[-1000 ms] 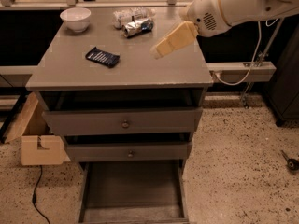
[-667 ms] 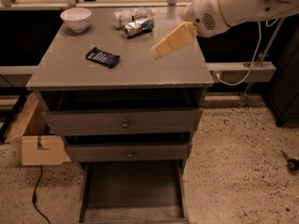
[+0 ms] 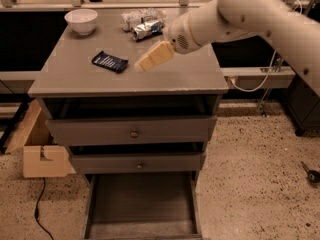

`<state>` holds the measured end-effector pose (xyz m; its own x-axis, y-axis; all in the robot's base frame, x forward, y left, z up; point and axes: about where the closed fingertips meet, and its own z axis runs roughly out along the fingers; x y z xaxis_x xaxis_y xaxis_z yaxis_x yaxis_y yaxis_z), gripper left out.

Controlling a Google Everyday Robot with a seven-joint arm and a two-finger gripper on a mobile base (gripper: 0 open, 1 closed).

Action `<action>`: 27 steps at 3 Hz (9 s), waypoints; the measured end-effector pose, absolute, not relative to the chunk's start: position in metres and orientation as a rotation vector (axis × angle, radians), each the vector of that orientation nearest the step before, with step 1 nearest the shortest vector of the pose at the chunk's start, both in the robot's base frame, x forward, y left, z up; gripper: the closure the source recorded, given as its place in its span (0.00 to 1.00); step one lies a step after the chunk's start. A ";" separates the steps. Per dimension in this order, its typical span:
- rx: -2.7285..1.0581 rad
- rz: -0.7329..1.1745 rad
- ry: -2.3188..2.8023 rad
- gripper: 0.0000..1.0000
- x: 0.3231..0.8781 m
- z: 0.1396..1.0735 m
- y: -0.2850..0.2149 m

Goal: Place rxbar blueberry into bottom drawer

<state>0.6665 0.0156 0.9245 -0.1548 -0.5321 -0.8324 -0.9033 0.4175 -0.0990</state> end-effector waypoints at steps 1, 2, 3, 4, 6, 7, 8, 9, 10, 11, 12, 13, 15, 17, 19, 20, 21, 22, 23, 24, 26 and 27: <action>-1.161 0.531 1.839 0.00 0.697 0.900 0.041; -1.089 0.521 1.856 0.00 0.724 0.882 0.060; -1.047 0.527 1.864 0.00 0.740 0.870 0.078; -1.047 0.557 1.860 0.00 0.747 0.860 0.102; -1.067 0.575 1.895 0.00 0.753 0.838 0.135; -1.069 0.575 1.929 0.02 0.759 0.825 0.147; -1.061 0.576 1.948 0.25 0.763 0.819 0.151; -1.058 0.579 1.950 0.48 0.763 0.821 0.151; -1.021 0.601 1.935 0.71 0.762 0.827 0.144; -1.012 0.605 1.928 0.94 0.761 0.831 0.143; -0.979 0.623 1.893 1.00 0.751 0.843 0.126; -0.970 0.663 1.802 1.00 0.715 0.870 0.091; -0.990 0.655 1.737 1.00 0.677 0.887 0.034; -1.399 0.741 1.687 1.00 0.560 0.862 0.083; -1.572 0.751 1.715 1.00 0.481 0.815 0.098; -1.572 0.751 1.715 1.00 0.480 0.815 0.098; -1.609 0.840 1.711 1.00 0.478 0.763 0.100; -1.611 0.982 1.698 1.00 0.473 0.686 0.099; -1.611 0.982 1.698 1.00 0.473 0.686 0.099; -1.554 1.016 1.752 1.00 0.475 0.654 0.087; -1.358 1.061 1.923 1.00 0.482 0.494 0.046; -1.359 1.065 1.920 1.00 0.482 0.492 0.045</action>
Offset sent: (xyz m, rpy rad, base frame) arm 0.0920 0.0610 -0.0625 0.0792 -0.0004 -0.1988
